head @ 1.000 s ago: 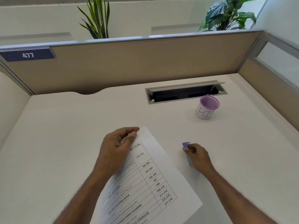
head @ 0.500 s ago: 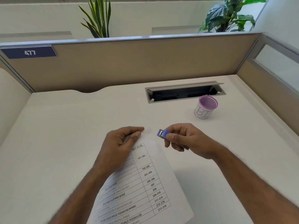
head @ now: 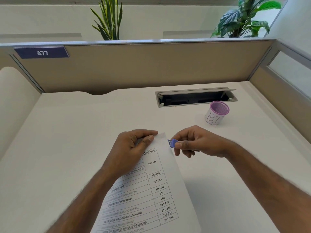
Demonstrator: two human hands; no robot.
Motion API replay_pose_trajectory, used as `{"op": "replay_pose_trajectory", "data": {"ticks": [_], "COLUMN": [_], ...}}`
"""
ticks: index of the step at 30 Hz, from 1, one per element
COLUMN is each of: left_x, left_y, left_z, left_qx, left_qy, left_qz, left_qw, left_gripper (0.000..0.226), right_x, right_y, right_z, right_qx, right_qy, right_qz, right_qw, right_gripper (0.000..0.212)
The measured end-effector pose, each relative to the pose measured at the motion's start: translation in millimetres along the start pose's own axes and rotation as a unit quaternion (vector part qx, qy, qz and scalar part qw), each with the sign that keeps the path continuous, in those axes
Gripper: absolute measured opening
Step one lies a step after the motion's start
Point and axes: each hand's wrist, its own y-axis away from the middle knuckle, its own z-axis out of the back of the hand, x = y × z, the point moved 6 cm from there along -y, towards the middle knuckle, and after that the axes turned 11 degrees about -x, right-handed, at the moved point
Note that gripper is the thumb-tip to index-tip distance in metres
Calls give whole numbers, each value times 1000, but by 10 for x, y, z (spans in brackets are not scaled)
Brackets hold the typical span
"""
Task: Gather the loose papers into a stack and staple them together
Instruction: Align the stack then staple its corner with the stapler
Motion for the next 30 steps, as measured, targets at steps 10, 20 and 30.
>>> {"op": "replay_pose_trajectory", "data": {"ticks": [10,20,30], "left_x": [-88,-143,-123], "left_y": [5,49,48], "left_z": [-23,-99,-109], "left_qx": [44,71,70], "left_qy": [-5,-12,-3], "left_qz": [-17,-23,-18], "left_qw": [999,997,997], "left_gripper": [21,22,21], "right_x": [145,158,137], "right_y": [-4,-95,-146], "right_z": [34,-98,-103], "right_qx": [49,86,84], "right_qy": [30,33,22], "right_qz": [25,12,5], "right_qw": [998,996,996], "right_gripper": [28,22,25]}}
